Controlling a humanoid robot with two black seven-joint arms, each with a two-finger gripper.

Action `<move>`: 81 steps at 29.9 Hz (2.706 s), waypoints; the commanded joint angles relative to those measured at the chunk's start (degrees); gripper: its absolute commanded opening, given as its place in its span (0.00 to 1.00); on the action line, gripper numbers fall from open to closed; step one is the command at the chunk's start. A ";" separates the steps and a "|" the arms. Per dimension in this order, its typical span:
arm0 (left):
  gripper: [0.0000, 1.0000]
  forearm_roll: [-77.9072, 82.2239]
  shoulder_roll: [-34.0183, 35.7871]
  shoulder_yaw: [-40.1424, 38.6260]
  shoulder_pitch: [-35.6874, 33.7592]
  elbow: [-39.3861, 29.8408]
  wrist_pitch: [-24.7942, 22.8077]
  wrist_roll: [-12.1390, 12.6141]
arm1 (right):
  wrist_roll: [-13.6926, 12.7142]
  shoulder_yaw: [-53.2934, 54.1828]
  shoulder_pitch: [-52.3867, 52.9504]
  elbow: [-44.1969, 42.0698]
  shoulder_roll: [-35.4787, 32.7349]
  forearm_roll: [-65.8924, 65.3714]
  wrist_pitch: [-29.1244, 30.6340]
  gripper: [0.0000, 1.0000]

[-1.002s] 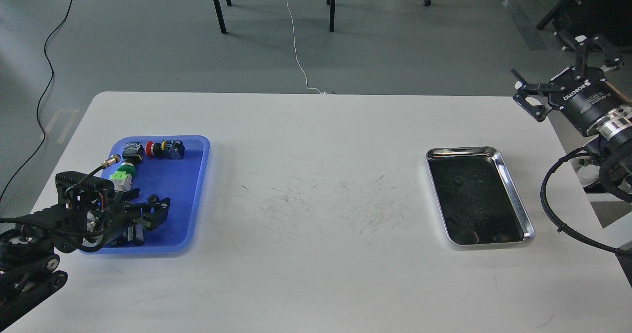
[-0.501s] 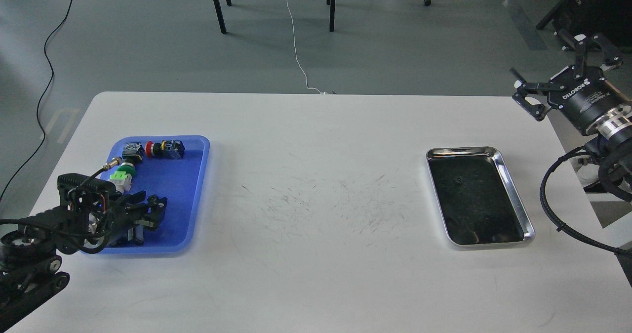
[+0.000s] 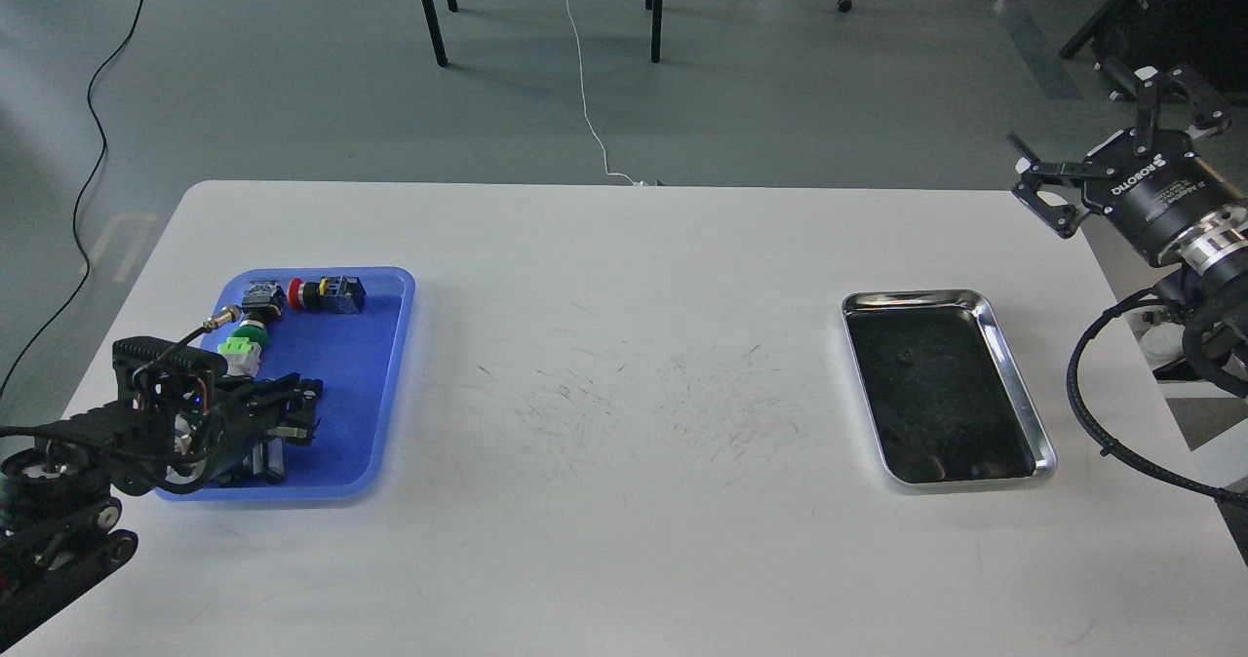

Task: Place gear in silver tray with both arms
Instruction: 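Lift the gear with the left gripper and carry it toward the table center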

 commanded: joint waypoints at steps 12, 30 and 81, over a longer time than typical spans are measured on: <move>0.06 -1.39 1.73 -0.02 -18.29 -13.16 -2.79 3.50 | -0.09 -0.97 0.26 -0.31 0.16 -0.35 0.00 0.98; 0.06 8.72 -41.07 9.64 -21.82 -1.50 -5.61 9.49 | -0.18 -1.58 -0.09 -2.24 -0.72 -1.05 0.00 0.98; 0.29 10.74 -45.31 18.87 -11.01 10.12 0.98 7.20 | -0.18 -1.14 0.17 -0.22 -4.06 -1.32 -1.72 0.98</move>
